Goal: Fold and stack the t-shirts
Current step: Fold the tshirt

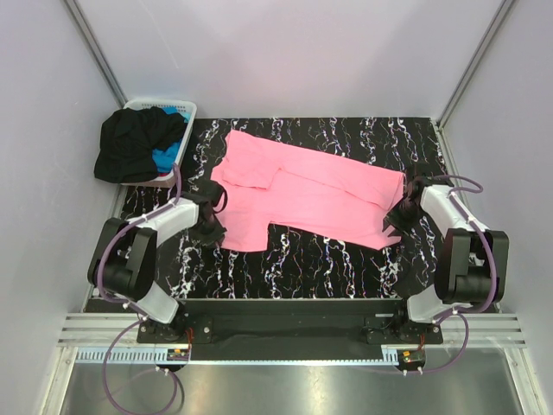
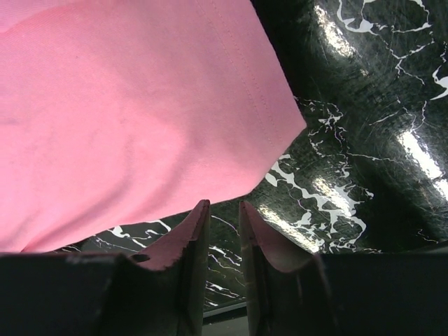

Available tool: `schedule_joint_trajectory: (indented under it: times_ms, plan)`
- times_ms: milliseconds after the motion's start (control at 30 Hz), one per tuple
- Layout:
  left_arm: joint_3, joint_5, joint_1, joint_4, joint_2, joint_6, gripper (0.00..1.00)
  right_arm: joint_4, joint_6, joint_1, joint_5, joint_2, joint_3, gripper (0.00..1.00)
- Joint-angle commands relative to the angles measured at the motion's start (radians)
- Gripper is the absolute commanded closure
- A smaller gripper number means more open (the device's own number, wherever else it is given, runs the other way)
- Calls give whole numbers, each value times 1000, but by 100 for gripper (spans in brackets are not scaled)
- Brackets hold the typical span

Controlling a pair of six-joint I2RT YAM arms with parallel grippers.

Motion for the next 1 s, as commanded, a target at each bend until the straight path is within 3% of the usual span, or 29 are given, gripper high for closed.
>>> schedule_joint_trajectory:
  times_ms: [0, 200, 633, 867, 967]
  plan:
    - [35, -30, -3, 53, 35, 23, 83, -4, -17, 7, 5, 15, 47, 70]
    - [57, -17, -3, 56, 49, 34, 100, -9, -20, 7, 6, 32, 67, 70]
    - [152, -33, -9, 33, -75, 69, 100, -9, -23, 7, 14, 43, 67, 70]
    - [190, -39, -14, 28, -57, 75, 100, -9, -27, 7, 14, 35, 64, 70]
    - [224, -54, -15, 30, -32, 88, 100, -30, -27, 7, 83, 6, 64, 67]
